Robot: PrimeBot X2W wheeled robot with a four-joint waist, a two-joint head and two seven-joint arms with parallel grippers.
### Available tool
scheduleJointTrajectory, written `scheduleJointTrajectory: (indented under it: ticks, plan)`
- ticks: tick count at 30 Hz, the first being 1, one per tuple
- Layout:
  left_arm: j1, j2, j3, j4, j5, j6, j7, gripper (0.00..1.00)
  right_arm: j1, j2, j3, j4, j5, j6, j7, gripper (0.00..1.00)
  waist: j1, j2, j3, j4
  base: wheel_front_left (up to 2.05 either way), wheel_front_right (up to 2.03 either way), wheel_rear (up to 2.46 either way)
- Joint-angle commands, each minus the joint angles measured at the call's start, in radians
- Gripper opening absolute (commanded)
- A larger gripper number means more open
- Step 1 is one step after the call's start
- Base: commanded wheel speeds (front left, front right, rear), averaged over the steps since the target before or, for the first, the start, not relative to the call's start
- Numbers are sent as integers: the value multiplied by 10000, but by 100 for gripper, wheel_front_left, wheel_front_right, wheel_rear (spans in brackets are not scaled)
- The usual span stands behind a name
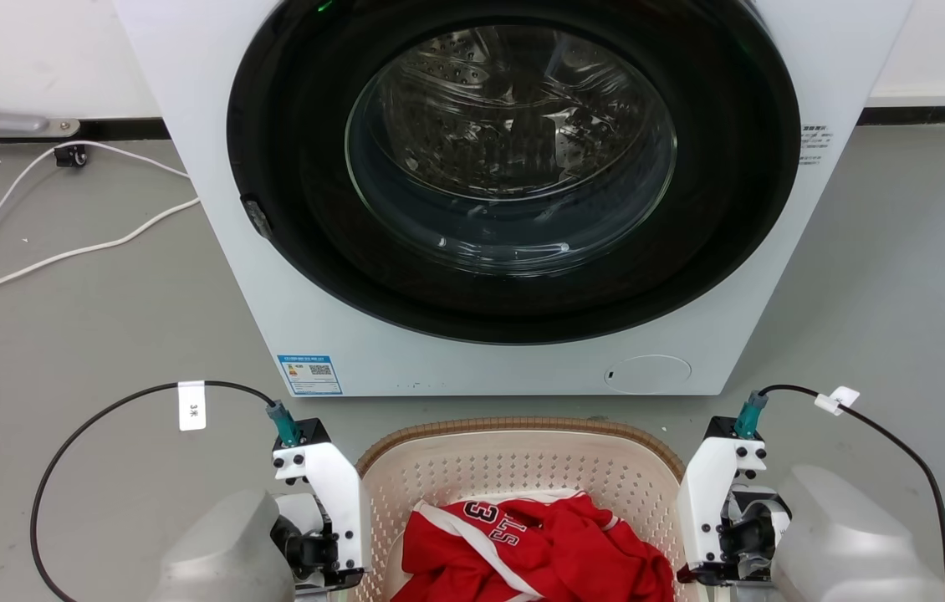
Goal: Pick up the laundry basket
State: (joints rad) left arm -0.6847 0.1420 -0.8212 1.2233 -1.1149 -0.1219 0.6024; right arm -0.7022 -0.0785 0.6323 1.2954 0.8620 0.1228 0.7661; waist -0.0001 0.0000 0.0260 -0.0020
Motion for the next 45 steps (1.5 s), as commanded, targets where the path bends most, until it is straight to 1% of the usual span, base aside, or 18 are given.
scheduleJointTrajectory:
  ticks: [1, 26, 45]
  plan:
    - [-111, -562, 3, -318, -193, -156, -31, 0, -68, 512, -8, -185, 176, 143, 12, 0, 1, 0, 0, 3, 0, 0, 0]
    - [-263, -524, -244, -344, -565, -156, -102, 0, -360, 520, 165, -153, 324, 144, 52, 0, 1, 0, 126, -26, 0, 0, 0]
    - [-420, -392, -396, -325, -815, -157, -160, 0, -429, 522, 15, -152, 264, 144, 138, 0, 1, 0, 161, -105, 0, 0, 0]
